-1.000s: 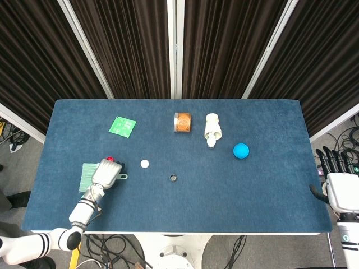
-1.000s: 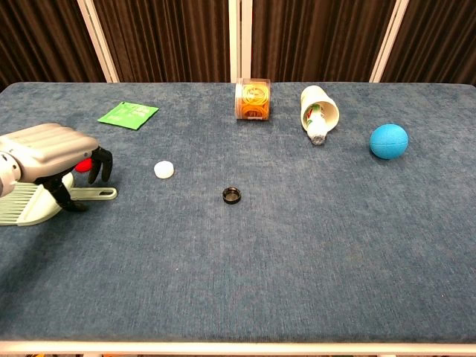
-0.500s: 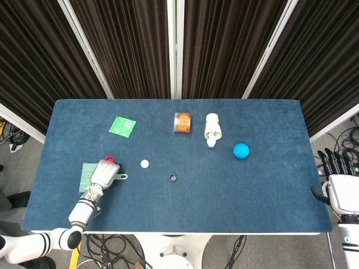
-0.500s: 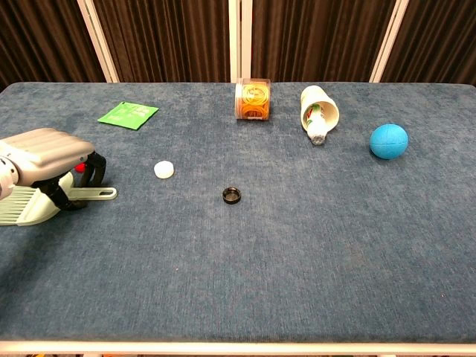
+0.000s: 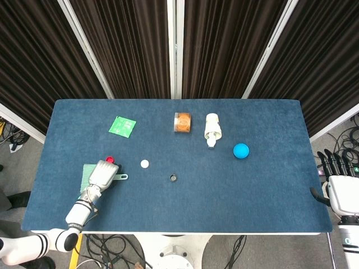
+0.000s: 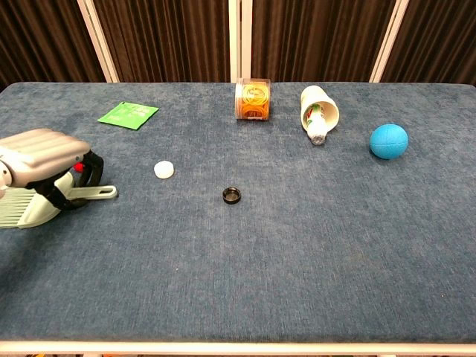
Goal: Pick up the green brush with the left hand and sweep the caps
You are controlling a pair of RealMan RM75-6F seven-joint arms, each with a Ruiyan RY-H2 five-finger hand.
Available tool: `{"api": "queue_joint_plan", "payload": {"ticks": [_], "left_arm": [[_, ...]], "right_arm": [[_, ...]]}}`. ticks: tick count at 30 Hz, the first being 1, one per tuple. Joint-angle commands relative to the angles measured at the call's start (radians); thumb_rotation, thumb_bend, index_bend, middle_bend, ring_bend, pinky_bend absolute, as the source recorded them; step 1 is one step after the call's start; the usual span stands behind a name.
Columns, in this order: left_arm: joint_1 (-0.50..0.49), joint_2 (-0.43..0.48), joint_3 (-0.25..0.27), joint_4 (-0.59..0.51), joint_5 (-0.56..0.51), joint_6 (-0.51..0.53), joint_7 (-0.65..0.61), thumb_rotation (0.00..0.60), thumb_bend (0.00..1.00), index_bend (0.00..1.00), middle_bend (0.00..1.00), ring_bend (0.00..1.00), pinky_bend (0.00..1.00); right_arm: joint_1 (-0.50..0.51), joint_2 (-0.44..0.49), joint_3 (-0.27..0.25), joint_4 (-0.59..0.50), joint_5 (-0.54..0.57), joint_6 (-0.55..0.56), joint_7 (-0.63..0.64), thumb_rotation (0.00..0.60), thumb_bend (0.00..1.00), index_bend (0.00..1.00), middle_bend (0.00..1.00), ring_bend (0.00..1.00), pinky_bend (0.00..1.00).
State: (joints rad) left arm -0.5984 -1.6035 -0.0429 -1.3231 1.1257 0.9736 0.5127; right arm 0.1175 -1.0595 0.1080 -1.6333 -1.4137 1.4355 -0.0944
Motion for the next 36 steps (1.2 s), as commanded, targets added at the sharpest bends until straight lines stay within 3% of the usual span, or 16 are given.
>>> {"api": "queue_joint_plan", "payload": {"ticks": [1, 7, 11, 17, 26, 36], "left_arm": [[0.016, 0.032, 0.003, -0.004, 0.071, 0.034, -0.095, 0.600, 0.42, 0.53, 0.57, 0.80, 0.97], [0.045, 0.106, -0.034, -0.009, 0.207, 0.102, -0.478, 0.600, 0.47, 0.54, 0.59, 0.80, 0.97], [0.059, 0.089, -0.070, 0.135, 0.303, 0.218, -0.745, 0.600, 0.49, 0.56, 0.60, 0.79, 0.96], [0.039, 0.024, -0.117, 0.357, 0.298, 0.215, -1.053, 0.600, 0.49, 0.56, 0.61, 0.79, 0.96], [-0.023, -0.115, -0.096, 0.673, 0.353, 0.180, -1.340, 0.600, 0.49, 0.56, 0.61, 0.77, 0.95], [-0.071, -0.223, -0.059, 0.853, 0.387, 0.142, -1.495, 0.600, 0.49, 0.57, 0.61, 0.77, 0.95]], "right_arm": [[-0.001, 0.002, -0.001, -0.003, 0.000, 0.000, 0.002, 0.600, 0.12, 0.00, 0.02, 0.00, 0.00], [-0.008, 0.009, -0.002, -0.013, -0.008, 0.016, -0.002, 0.600, 0.12, 0.00, 0.02, 0.00, 0.00], [-0.011, 0.015, -0.003, -0.023, -0.014, 0.023, -0.004, 0.600, 0.12, 0.00, 0.02, 0.00, 0.00], [-0.014, 0.024, -0.003, -0.039, -0.019, 0.031, -0.017, 0.600, 0.12, 0.00, 0.02, 0.00, 0.00], [-0.023, 0.024, -0.003, -0.057, -0.006, 0.037, -0.034, 0.600, 0.12, 0.00, 0.02, 0.00, 0.00], [-0.029, 0.035, -0.002, -0.083, 0.006, 0.040, -0.059, 0.600, 0.12, 0.00, 0.02, 0.00, 0.00]]}}
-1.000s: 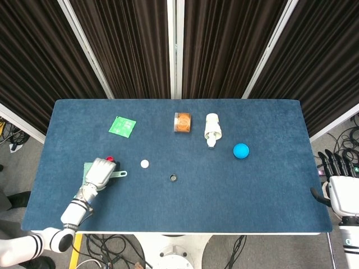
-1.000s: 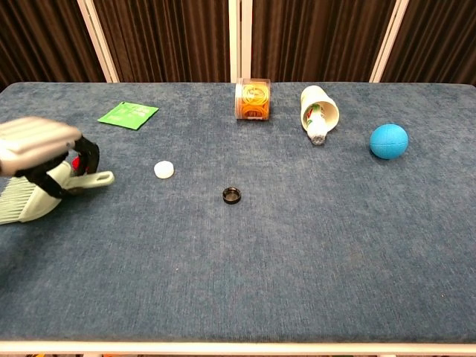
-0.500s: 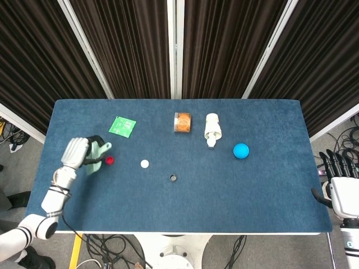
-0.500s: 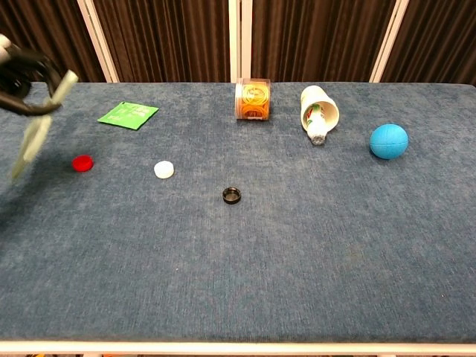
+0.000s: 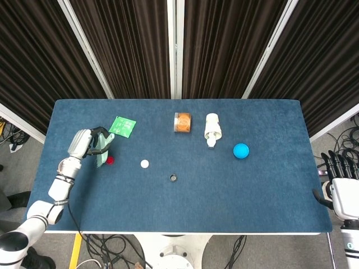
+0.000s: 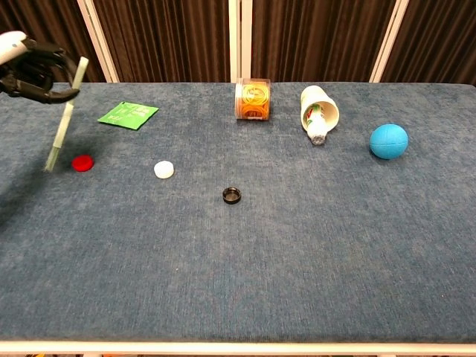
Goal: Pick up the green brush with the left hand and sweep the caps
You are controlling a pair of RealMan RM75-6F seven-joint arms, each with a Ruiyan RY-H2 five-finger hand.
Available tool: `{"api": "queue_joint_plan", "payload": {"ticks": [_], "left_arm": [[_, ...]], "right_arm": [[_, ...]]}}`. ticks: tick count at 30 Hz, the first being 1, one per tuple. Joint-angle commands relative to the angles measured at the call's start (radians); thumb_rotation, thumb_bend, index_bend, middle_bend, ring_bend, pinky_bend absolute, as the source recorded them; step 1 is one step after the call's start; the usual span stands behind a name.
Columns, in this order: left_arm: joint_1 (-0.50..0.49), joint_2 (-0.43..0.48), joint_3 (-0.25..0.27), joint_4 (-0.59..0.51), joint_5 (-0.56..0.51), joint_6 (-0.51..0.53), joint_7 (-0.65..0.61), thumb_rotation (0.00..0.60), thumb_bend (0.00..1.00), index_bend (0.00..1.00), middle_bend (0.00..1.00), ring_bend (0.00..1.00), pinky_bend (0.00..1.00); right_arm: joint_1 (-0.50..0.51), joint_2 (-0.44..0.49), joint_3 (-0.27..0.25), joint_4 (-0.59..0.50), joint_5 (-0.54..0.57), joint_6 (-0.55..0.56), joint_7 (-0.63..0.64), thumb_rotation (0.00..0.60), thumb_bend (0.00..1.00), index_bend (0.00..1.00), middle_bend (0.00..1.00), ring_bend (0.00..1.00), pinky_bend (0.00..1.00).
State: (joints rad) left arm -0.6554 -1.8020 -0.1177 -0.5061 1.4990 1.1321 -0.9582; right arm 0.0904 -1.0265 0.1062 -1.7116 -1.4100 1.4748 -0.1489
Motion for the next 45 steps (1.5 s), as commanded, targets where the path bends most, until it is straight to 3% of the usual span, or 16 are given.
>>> {"api": "queue_joint_plan", "payload": {"ticks": [1, 8, 20, 39, 45], "left_arm": [[-0.016, -0.032, 0.021, 0.051, 0.017, -0.019, -0.024, 0.600, 0.49, 0.57, 0.61, 0.77, 0.95], [-0.022, -0.059, 0.040, 0.098, 0.027, -0.023, -0.064, 0.600, 0.49, 0.57, 0.61, 0.77, 0.94], [-0.058, -0.083, 0.012, 0.027, -0.005, -0.066, -0.253, 0.600, 0.49, 0.57, 0.61, 0.77, 0.94], [-0.154, -0.125, 0.017, -0.203, 0.054, -0.021, -0.218, 0.600, 0.49, 0.57, 0.61, 0.77, 0.94], [-0.170, -0.093, 0.007, -0.289, 0.059, -0.009, -0.220, 0.600, 0.49, 0.57, 0.61, 0.77, 0.94]], "right_arm": [[-0.003, 0.002, -0.001, -0.007, 0.003, 0.001, -0.006, 0.600, 0.12, 0.00, 0.02, 0.00, 0.00], [-0.005, 0.000, -0.004, -0.017, 0.010, -0.004, -0.019, 0.600, 0.12, 0.00, 0.02, 0.00, 0.00], [-0.005, 0.001, -0.003, -0.009, 0.015, -0.009, -0.008, 0.600, 0.12, 0.00, 0.02, 0.00, 0.00], [-0.024, -0.005, -0.009, 0.029, 0.007, 0.007, 0.045, 0.600, 0.12, 0.00, 0.02, 0.00, 0.00], [-0.030, -0.003, -0.008, 0.038, 0.004, 0.015, 0.058, 0.600, 0.12, 0.00, 0.02, 0.00, 0.00]]}}
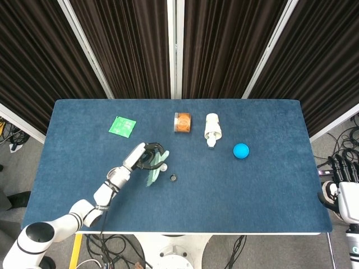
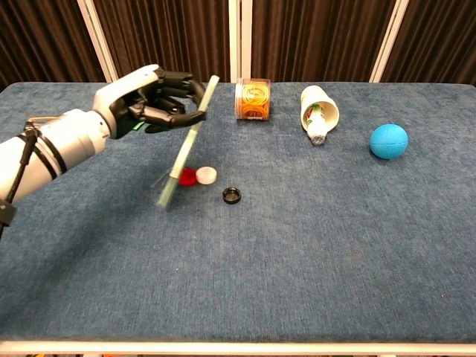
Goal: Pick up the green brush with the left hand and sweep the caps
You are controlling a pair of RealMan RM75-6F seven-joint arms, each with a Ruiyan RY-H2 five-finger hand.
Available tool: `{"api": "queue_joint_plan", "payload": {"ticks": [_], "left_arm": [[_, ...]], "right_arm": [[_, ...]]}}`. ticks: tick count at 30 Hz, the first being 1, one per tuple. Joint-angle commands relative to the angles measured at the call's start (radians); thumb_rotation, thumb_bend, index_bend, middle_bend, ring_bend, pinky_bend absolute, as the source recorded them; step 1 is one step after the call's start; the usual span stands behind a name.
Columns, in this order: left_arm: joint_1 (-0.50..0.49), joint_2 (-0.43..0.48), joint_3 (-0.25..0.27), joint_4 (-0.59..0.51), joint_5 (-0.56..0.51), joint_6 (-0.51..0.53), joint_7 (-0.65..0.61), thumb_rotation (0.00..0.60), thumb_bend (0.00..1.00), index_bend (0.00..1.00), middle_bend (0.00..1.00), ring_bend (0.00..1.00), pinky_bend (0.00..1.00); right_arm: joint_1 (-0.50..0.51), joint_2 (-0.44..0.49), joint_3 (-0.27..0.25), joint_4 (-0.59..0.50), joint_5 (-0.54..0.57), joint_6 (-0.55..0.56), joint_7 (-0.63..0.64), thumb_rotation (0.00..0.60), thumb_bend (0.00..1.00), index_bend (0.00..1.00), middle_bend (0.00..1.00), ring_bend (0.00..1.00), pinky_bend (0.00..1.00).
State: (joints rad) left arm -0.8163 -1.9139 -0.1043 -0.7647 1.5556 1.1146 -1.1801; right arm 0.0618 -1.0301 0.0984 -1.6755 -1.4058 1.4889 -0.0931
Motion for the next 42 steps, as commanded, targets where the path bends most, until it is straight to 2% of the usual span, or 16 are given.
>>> {"api": "queue_joint_plan", "payload": {"ticks": [1, 6, 14, 22, 29, 36, 42], "left_arm": [[-0.011, 0.026, -0.011, -0.037, 0.000, 0.008, 0.004, 0.600, 0.49, 0.57, 0.61, 0.77, 0.94], [-0.032, 0.032, -0.036, -0.013, -0.034, -0.041, 0.014, 0.600, 0.49, 0.57, 0.61, 0.77, 0.94], [-0.087, -0.033, -0.043, 0.081, -0.045, -0.114, -0.025, 0.600, 0.49, 0.57, 0.61, 0.77, 0.94], [-0.108, -0.059, -0.016, 0.099, -0.006, -0.088, -0.073, 0.600, 0.49, 0.57, 0.61, 0.77, 0.93], [-0.118, -0.048, -0.003, 0.034, 0.026, -0.030, -0.085, 0.600, 0.49, 0.57, 0.61, 0.77, 0.93], [-0.084, -0.003, -0.021, 0.026, -0.014, -0.014, -0.033, 0.600, 0.49, 0.57, 0.61, 0.77, 0.93], [-0.035, -0.008, 0.006, 0.087, -0.042, -0.053, 0.007, 0.600, 0.49, 0.57, 0.61, 0.77, 0.93]], "right_arm": [[-0.002, 0.001, 0.000, 0.003, 0.000, 0.001, 0.003, 0.600, 0.12, 0.00, 0.02, 0.00, 0.00], [-0.004, 0.000, 0.000, 0.007, 0.000, 0.000, 0.009, 0.600, 0.12, 0.00, 0.02, 0.00, 0.00], [-0.005, 0.001, 0.001, 0.000, 0.007, -0.004, 0.000, 0.600, 0.12, 0.00, 0.02, 0.00, 0.00], [-0.012, 0.008, 0.001, -0.013, 0.017, -0.001, -0.008, 0.600, 0.12, 0.00, 0.02, 0.00, 0.00], [-0.018, 0.008, 0.001, -0.014, 0.017, 0.005, -0.006, 0.600, 0.12, 0.00, 0.03, 0.00, 0.00], [-0.007, 0.006, 0.004, -0.009, 0.009, -0.008, -0.001, 0.600, 0.12, 0.00, 0.02, 0.00, 0.00], [0.003, -0.002, 0.003, -0.004, 0.006, -0.025, 0.000, 0.600, 0.12, 0.00, 0.03, 0.00, 0.00]]}}
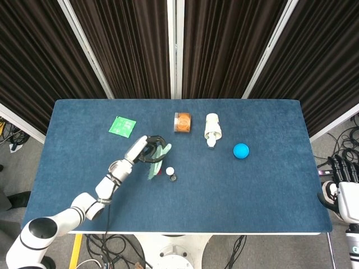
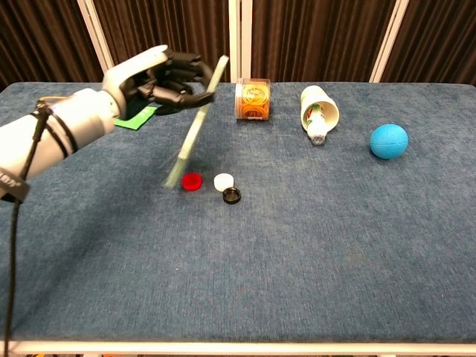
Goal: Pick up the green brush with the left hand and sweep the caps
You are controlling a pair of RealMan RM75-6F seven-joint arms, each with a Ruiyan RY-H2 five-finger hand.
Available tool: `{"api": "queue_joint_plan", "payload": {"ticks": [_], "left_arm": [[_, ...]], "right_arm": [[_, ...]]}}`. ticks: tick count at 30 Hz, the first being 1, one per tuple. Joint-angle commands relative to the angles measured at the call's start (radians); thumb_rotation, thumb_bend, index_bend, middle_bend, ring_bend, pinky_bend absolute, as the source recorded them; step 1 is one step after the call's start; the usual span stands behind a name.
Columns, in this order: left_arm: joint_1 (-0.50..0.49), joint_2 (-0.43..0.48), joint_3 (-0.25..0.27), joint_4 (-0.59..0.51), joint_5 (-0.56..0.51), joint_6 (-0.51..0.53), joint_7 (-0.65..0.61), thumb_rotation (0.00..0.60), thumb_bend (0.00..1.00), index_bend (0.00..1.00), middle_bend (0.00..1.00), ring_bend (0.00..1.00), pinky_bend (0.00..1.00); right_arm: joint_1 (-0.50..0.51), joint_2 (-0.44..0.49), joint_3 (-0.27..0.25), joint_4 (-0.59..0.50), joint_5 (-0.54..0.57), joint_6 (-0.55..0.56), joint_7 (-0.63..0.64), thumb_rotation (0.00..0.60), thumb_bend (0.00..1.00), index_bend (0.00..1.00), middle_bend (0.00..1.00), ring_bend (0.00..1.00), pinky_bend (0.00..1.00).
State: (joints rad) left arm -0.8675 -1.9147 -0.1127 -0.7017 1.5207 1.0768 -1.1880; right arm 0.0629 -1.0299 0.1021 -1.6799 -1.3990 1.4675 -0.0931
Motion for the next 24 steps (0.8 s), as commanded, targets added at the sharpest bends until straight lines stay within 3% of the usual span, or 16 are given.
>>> {"api": "queue_joint_plan", "payload": {"ticks": [1, 16, 24], "left_arm": [[0.020, -0.013, 0.020, 0.032, -0.005, -0.018, 0.015, 0.600, 0.49, 0.57, 0.61, 0.77, 0.93], [-0.032, -0.092, 0.027, 0.008, 0.050, 0.021, 0.023, 0.600, 0.50, 0.57, 0.61, 0.77, 0.93], [-0.008, -0.027, -0.004, -0.003, 0.023, 0.061, 0.126, 0.600, 0.49, 0.57, 0.61, 0.77, 0.93]], "right_arm": [[0.003, -0.002, -0.001, 0.001, -0.001, -0.004, -0.001, 0.600, 0.12, 0.00, 0.03, 0.00, 0.00], [-0.011, 0.001, -0.003, -0.001, 0.004, 0.010, 0.009, 0.600, 0.12, 0.00, 0.03, 0.00, 0.00], [-0.008, 0.003, -0.001, 0.014, 0.002, 0.005, 0.030, 0.600, 0.12, 0.00, 0.03, 0.00, 0.00]]}}
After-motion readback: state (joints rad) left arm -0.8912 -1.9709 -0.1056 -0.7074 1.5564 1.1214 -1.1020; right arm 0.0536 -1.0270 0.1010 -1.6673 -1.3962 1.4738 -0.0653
